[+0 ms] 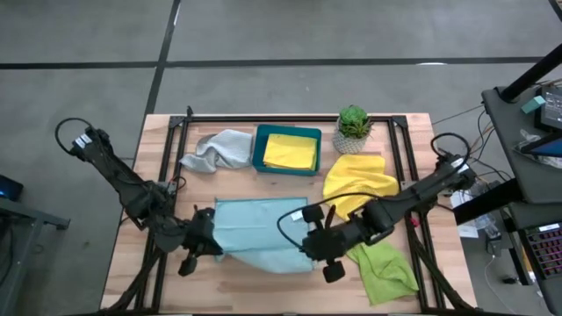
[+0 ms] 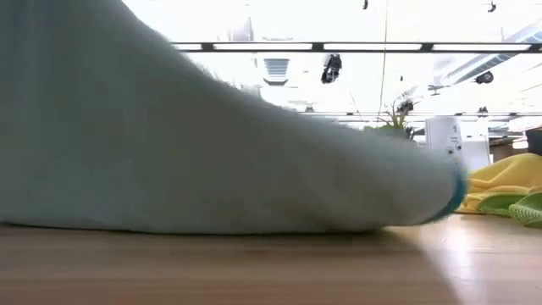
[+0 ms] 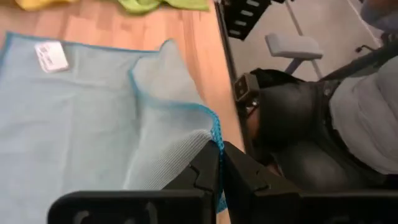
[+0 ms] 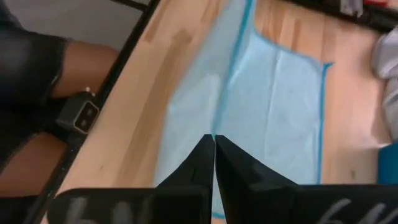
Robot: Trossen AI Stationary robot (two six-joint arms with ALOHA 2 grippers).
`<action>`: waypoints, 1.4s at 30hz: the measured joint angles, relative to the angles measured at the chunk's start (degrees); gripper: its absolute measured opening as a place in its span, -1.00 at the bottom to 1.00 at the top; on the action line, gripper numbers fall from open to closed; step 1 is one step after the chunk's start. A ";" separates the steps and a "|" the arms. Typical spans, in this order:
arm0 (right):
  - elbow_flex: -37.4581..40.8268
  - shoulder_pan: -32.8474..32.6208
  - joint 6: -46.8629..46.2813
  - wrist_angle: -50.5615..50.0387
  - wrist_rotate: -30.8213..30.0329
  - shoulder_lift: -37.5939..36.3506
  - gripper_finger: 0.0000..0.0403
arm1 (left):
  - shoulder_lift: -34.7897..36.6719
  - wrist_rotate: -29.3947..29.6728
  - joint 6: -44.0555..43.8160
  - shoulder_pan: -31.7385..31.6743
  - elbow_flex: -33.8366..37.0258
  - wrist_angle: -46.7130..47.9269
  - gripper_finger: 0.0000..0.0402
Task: Fold microfiber towels
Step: Fold the light blue microfiber cloth
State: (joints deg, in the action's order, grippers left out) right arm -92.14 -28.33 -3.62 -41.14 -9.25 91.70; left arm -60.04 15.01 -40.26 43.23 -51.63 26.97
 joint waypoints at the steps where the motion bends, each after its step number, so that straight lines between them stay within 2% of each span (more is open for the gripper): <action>1: 0.23 -0.31 -0.68 -0.02 -0.06 0.63 -0.96 | -0.66 -0.48 -0.83 0.38 0.14 -0.14 -1.00; 6: 3.59 -0.74 -4.10 2.39 -2.76 5.60 -0.96 | -5.87 -5.10 -4.36 2.20 0.97 0.04 -1.00; 11: 9.99 0.99 -4.91 11.10 -2.73 10.72 -0.96 | -13.26 -12.40 -10.03 3.93 1.52 0.06 -1.00; 14: 12.49 2.94 -7.86 15.30 -1.51 12.56 -0.93 | -17.47 -14.06 -10.99 4.57 1.36 -0.07 -1.00; 20: 17.43 6.20 -13.07 26.30 6.24 14.08 -0.69 | -22.36 -14.21 -11.95 4.52 0.86 -2.00 -1.00; 26: 21.24 6.78 -15.48 28.69 6.05 14.85 -0.31 | -23.84 -13.68 -11.93 4.57 1.06 -3.00 -1.00; 30: 23.93 6.43 -17.29 33.35 6.00 15.53 -0.13 | -23.82 -12.87 -11.93 4.57 1.08 -2.94 -1.00; 35: 26.99 6.04 -19.17 39.76 6.28 16.54 -0.04 | -23.75 -12.68 -11.89 4.56 1.08 -2.93 -1.00; 42: 28.91 5.84 -18.53 47.01 6.27 17.24 -0.07 | -23.73 -12.28 -11.87 4.52 1.08 -2.90 -1.00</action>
State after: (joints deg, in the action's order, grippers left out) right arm -63.23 -22.49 -22.15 5.86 -2.98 108.94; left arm -83.77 2.73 -52.13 47.75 -50.54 24.06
